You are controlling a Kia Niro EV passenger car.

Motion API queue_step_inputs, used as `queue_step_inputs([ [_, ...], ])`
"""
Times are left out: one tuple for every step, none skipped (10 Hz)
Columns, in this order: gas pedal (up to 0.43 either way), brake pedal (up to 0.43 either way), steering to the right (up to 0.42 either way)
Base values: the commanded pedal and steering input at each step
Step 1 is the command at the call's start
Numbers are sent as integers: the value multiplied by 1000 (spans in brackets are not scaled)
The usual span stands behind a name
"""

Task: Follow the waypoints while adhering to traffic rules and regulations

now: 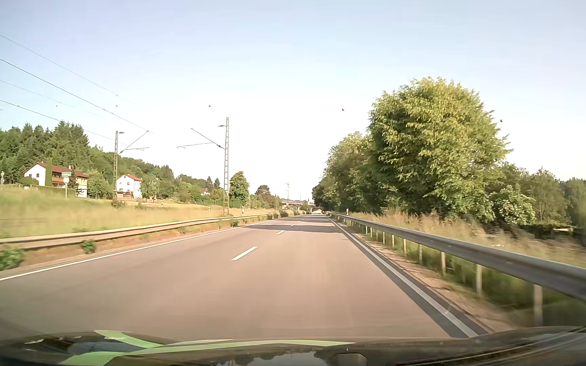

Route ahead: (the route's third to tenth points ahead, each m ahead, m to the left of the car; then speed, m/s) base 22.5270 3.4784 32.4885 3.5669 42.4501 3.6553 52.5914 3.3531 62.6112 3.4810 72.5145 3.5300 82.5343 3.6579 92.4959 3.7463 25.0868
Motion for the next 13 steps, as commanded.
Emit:
queue_step_inputs([
  [87, 0, -2],
  [59, 0, -2],
  [59, 0, -2],
  [47, 0, -3],
  [0, 0, -2],
  [0, 0, -3],
  [0, 0, -2],
  [0, 0, -2],
  [0, 0, -3],
  [0, 0, -2],
  [0, 0, -2],
  [0, 0, -3],
  [0, 0, -2],
])
